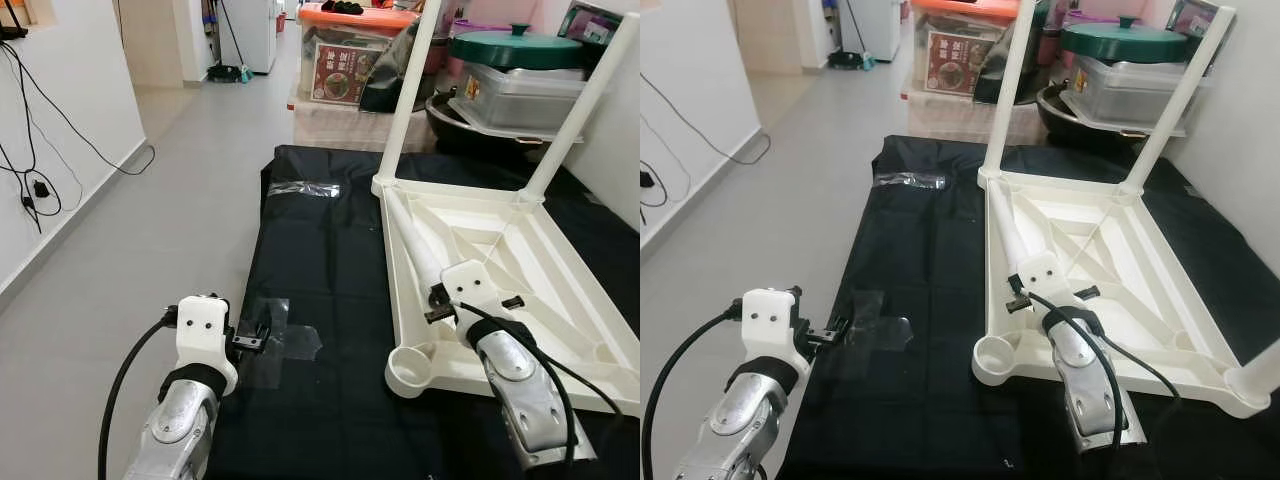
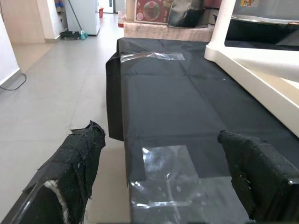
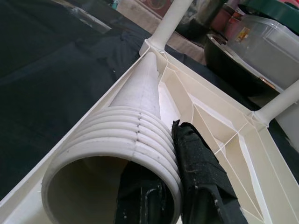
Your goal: Building children table
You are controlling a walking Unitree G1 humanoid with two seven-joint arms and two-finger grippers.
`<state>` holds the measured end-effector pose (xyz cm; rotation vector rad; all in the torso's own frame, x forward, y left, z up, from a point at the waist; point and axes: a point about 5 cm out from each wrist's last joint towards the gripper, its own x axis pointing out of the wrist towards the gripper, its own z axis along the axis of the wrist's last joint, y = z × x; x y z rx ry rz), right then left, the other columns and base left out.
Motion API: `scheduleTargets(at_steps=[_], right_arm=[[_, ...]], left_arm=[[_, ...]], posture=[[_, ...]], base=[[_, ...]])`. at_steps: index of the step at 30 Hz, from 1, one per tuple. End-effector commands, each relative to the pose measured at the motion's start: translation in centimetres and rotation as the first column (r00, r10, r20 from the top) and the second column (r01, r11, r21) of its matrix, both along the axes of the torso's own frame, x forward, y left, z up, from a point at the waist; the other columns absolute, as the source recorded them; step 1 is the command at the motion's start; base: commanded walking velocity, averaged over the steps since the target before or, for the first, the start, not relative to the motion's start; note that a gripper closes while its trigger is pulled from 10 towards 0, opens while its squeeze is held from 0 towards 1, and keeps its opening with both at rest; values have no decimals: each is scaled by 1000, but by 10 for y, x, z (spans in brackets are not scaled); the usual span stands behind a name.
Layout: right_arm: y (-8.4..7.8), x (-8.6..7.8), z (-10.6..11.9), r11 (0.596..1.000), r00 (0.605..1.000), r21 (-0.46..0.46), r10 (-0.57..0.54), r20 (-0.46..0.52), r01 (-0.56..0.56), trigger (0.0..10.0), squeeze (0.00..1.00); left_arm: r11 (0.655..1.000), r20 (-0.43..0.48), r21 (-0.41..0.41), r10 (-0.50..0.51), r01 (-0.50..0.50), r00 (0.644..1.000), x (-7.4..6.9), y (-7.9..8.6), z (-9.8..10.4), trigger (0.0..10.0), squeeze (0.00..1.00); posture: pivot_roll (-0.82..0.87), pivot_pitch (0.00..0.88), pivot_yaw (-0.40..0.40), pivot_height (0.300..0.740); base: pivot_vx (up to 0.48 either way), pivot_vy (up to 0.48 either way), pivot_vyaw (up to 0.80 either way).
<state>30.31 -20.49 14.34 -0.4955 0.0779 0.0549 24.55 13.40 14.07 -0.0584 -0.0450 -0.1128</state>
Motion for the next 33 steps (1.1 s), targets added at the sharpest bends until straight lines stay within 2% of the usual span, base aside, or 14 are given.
scheduleTargets(at_steps=[1, 5, 6, 13, 16, 18, 20, 22, 24, 25, 30, 31, 32, 33], right_arm=[[4, 0, 7, 999, 998, 23, 47, 42, -48, 0, 0], [-5, 3, 31, 967, 988, 226, 89, 123, -115, 0, 0], [-10, -1, 42, 927, 978, 327, 142, 149, -185, 0, 0], [-24, -29, 70, 777, 882, 416, 413, 228, -472, 0, 0], [-27, -34, 67, 737, 857, 439, 464, 224, -514, 0, 0], [-24, -37, 59, 669, 836, 514, 502, 220, -537, 0, 0], [-24, -37, 59, 669, 836, 514, 502, 220, -537, 0, 0], [-13, -38, 37, 569, 811, 621, 550, 200, -539, 0, 0], [-13, -38, 37, 569, 811, 621, 550, 200, -539, 0, 0], [-5, -38, 27, 518, 795, 666, 576, 192, -536, 0, 0], [12, -36, 17, 436, 765, 722, 613, 200, -538, 0, 0], [20, -37, 20, 382, 735, 736, 639, 227, -559, 0, 0], [20, -37, 20, 382, 735, 736, 639, 227, -559, 0, 0], [27, -42, 25, 308, 688, 746, 675, 266, -591, 0, 0]], left_arm=[[1000, -8, 10, -1, 1, 1000, 2, 0, -3, 10000, 0], [1000, -1, -13, 17, -17, 1000, 5, 4, 0, 10000, 0], [999, 0, -45, 22, -22, 1000, 6, 5, 2, 10000, 0], [969, 15, -245, 6, -2, 1000, 11, 10, 12, 10000, 0], [941, 37, -335, -36, 47, 999, 12, 8, 19, 10000, 0], [894, 63, -430, -114, 130, 992, 10, 2, 25, 10000, 0], [894, 63, -430, -114, 130, 992, 10, 2, 25, 10000, 0], [787, 128, -559, -231, 263, 964, 5, -6, 34, 10000, 0], [787, 128, -559, -231, 263, 964, 5, -6, 34, 10000, 0], [719, 165, -615, -285, 324, 944, 2, -8, 36, 10000, 0], [620, 206, -681, -349, 390, 914, -2, -10, 36, 10000, 0], [589, 207, -710, -352, 387, 913, -2, -9, 33, 10000, 0], [589, 207, -710, -352, 387, 913, -2, -9, 33, 10000, 0], [549, 212, -749, -333, 371, 919, 1, -6, 32, 10000, 0]], posture=[[-41, 0, -83, 740], [-49, 0, -76, 740], [-53, 0, -73, 740], [-67, 0, -60, 740], [-65, 0, -61, 740], [-67, 0, -59, 740], [-67, 0, -59, 740], [-49, 0, -71, 740], [-49, 0, -71, 740], [-42, 0, -74, 740], [-34, 0, -77, 740], [-34, 0, -77, 740], [-34, 0, -77, 740], [-33, 0, -75, 740]], base=[[0, 0, 0], [0, 0, 0], [0, 0, 0], [0, 0, 0], [0, 0, 0], [0, 0, 0], [0, 0, 0], [0, 0, 0], [0, 0, 0], [0, 0, 0], [0, 0, 0], [0, 0, 0], [0, 0, 0], [0, 0, 0]])
